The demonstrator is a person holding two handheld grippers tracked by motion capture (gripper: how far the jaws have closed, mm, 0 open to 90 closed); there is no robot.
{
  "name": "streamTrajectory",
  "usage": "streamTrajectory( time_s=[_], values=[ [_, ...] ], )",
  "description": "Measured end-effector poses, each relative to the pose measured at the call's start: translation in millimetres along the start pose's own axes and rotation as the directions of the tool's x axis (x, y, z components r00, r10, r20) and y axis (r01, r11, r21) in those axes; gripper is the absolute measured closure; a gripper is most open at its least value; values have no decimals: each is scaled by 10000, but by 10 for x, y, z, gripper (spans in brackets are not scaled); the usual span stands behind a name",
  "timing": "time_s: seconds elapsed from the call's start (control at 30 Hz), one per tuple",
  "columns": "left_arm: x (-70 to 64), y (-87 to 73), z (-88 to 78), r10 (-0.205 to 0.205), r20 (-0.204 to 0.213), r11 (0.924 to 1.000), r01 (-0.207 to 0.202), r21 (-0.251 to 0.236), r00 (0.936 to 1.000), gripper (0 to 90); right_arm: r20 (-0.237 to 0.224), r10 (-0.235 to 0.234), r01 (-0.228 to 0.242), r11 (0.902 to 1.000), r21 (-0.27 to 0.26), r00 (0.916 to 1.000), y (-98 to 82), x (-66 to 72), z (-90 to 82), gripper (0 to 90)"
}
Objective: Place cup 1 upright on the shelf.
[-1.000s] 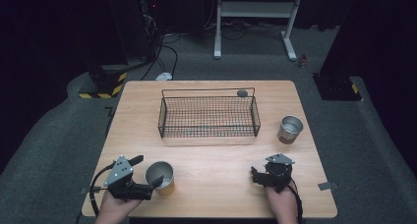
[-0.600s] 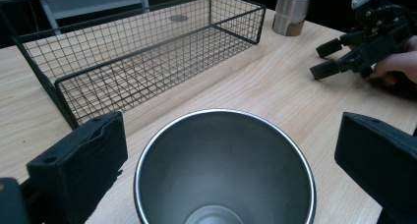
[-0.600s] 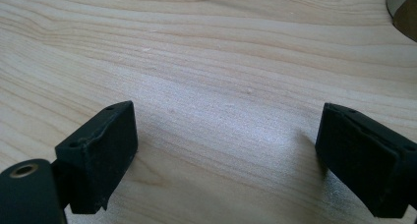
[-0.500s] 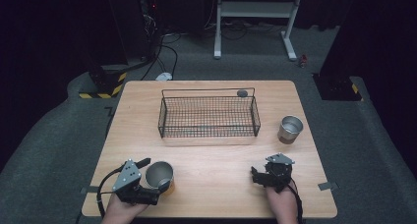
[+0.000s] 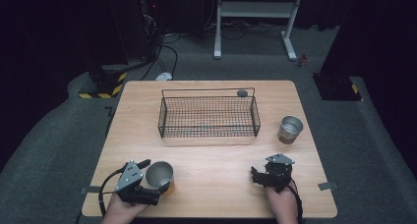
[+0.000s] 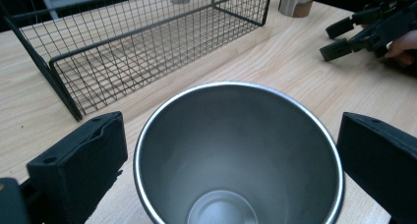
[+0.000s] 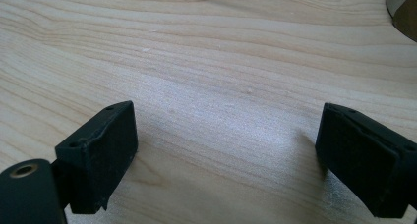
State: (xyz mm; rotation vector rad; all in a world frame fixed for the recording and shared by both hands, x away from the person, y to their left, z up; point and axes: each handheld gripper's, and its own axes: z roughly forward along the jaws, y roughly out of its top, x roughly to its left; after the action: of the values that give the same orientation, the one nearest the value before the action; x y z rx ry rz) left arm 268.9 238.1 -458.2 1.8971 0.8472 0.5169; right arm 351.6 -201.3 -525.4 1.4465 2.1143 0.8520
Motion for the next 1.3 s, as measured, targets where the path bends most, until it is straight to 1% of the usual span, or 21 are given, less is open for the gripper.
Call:
streamTrajectory(
  time_s=[0.23,0.33,0.4,0.43,0.53,0.67,0.7,0.8,0.87,1.0,1.13,1.27,1.3],
  values=[
    [-1,-42,28,-9,-10,10000,9,85,10000,0,-1,-1,1,10000,-4,10000,0,0,0,89],
    [-7,-55,43,72,-60,9999,-71,134,10000,1,0,5,-5,10000,1,10000,0,0,0,89],
    [-7,-69,60,153,-114,9994,-150,299,9998,5,0,-3,3,10000,-2,10000,0,0,0,89],
    [-17,-81,71,109,-64,9992,-106,380,9999,5,-1,6,-6,10000,3,10000,0,0,0,89],
    [-29,-112,96,287,-127,9982,-280,535,9995,6,-2,4,-4,10000,3,10000,0,0,0,89],
    [-23,-153,107,262,-91,9983,-257,531,9996,6,-1,6,-6,10000,2,10000,0,0,0,89],
    [-26,-164,108,191,-57,9986,-188,501,9998,6,-1,4,-4,10000,3,10000,0,0,0,89],
    [-21,-183,112,211,-29,9986,-209,490,9998,5,-1,8,-8,10000,4,10000,0,0,0,89],
    [-15,-188,109,199,-47,9990,-197,405,9998,5,-1,-2,2,10000,-2,10000,0,0,0,89],
    [10,-203,97,120,101,9997,-122,197,9999,6,-1,5,-5,10000,2,10000,0,0,0,89],
    [23,-214,103,152,75,9996,-154,217,9999,6,-1,1,-1,10000,0,10000,0,0,0,89],
    [22,-239,116,358,-78,9991,-356,232,9993,7,-1,6,-6,10000,3,10000,0,0,0,89],
    [27,-246,123,294,-54,9993,-292,225,9996,9,-1,5,-5,10000,2,10000,0,0,0,89]
  ],
)
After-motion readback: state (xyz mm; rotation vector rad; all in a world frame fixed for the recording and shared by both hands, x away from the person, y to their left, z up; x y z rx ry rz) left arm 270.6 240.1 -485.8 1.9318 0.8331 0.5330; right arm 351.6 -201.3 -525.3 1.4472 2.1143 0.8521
